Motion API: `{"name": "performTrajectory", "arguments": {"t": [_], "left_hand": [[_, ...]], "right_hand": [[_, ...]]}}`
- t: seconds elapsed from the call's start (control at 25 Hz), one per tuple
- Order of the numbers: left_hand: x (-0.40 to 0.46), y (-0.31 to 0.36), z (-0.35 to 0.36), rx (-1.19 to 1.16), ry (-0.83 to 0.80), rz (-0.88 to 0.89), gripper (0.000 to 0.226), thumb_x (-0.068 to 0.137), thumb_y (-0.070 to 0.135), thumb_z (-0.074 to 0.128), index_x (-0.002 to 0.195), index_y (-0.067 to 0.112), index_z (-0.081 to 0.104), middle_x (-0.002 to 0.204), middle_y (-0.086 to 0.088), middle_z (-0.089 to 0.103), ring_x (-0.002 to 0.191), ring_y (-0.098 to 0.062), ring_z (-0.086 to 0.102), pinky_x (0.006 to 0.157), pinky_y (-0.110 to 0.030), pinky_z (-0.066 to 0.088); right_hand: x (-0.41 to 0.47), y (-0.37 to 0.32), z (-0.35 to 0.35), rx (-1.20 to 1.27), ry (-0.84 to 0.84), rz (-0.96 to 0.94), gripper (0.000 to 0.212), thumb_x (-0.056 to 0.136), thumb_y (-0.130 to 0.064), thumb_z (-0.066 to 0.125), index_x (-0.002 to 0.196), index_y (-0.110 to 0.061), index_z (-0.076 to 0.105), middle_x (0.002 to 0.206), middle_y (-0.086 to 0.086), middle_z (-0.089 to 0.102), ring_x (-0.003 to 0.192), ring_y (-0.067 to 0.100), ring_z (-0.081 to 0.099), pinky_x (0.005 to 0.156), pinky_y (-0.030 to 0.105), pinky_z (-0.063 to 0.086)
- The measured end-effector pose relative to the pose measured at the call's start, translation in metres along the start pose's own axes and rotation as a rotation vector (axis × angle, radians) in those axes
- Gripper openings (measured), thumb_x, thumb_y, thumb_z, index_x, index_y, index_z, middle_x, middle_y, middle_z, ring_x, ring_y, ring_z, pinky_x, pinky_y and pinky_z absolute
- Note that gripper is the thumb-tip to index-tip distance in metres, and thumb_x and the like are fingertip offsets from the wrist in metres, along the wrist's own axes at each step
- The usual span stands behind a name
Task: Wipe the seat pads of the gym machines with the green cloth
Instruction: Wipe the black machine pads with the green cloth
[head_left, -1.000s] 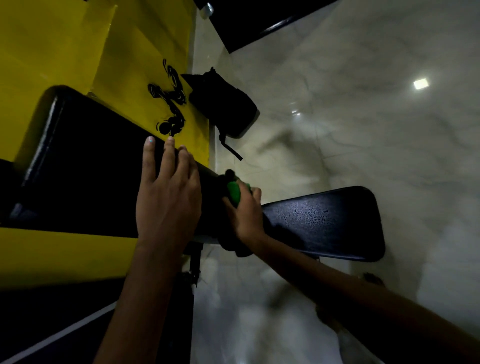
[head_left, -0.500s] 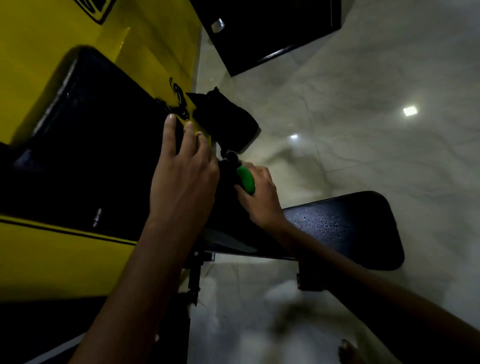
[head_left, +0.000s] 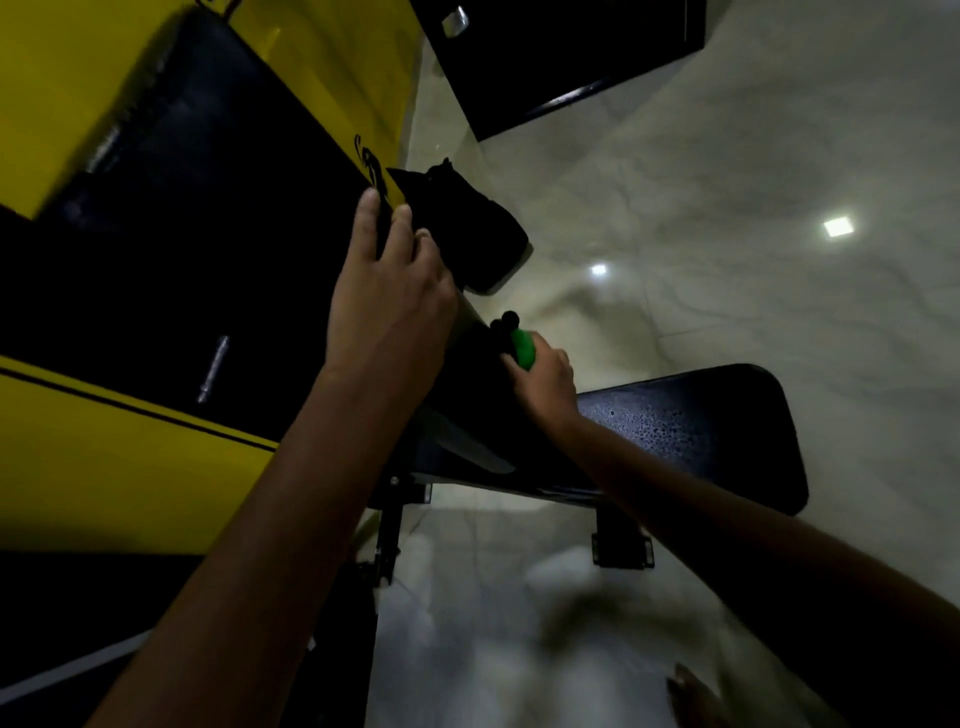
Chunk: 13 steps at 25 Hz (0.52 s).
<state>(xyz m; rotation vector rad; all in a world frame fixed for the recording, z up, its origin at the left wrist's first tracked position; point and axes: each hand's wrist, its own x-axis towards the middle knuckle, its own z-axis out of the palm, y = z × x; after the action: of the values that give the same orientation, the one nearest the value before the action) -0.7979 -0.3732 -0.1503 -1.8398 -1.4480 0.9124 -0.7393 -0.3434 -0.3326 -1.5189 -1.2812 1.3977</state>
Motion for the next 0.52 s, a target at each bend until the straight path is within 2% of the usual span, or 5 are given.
{"name": "performTrajectory", "arguments": {"t": [0.12,0.2,0.28,0.4,0.52], "left_hand": [[-0.001,0.005,0.002,0.009,0.009,-0.014,0.053,0.101,0.035,0.029,0.147,0.009,0.023,0.156,-0.015,0.018,0.146,-0.036,0.005,0.114,-0.055,-0.007],[0.001,0.008,0.004,-0.009,0.016,-0.001,0.053,0.1,0.032,0.03,0.147,0.008,0.022,0.157,-0.015,0.016,0.146,-0.036,0.003,0.113,-0.055,-0.008],[0.005,0.012,0.005,-0.008,0.012,0.018,0.053,0.1,0.03,0.029,0.148,0.006,0.019,0.157,-0.016,0.015,0.146,-0.036,0.001,0.112,-0.054,-0.012],[0.006,0.019,0.009,-0.003,0.023,0.032,0.054,0.099,0.026,0.03,0.147,0.004,0.024,0.155,-0.017,0.021,0.146,-0.036,0.006,0.112,-0.055,-0.013],[0.009,0.021,0.014,0.005,0.044,-0.005,0.053,0.09,0.026,0.041,0.137,0.002,0.046,0.144,-0.017,0.043,0.141,-0.036,0.027,0.113,-0.054,-0.005]], "right_hand": [[-0.012,-0.008,-0.001,0.09,0.021,-0.2,0.049,0.088,-0.029,0.06,0.134,-0.016,0.049,0.121,0.012,0.044,0.104,0.023,0.051,0.086,0.025,0.039],[-0.021,0.004,0.008,0.127,0.006,-0.313,0.067,0.08,-0.049,0.056,0.137,-0.016,0.045,0.124,0.007,0.04,0.101,0.015,0.049,0.083,0.021,0.039],[-0.014,0.021,0.012,0.099,-0.013,-0.186,0.069,0.079,-0.053,0.053,0.137,-0.017,0.044,0.123,0.01,0.04,0.103,0.022,0.053,0.077,0.021,0.037],[-0.002,0.024,0.009,0.087,-0.007,-0.008,0.053,0.088,-0.036,0.059,0.135,-0.017,0.046,0.123,0.012,0.041,0.107,0.028,0.054,0.078,0.021,0.035],[-0.028,0.026,0.013,0.164,-0.016,-0.322,0.066,0.081,-0.048,0.053,0.138,-0.016,0.044,0.134,0.007,0.035,0.116,0.013,0.046,0.094,0.019,0.036]]}}
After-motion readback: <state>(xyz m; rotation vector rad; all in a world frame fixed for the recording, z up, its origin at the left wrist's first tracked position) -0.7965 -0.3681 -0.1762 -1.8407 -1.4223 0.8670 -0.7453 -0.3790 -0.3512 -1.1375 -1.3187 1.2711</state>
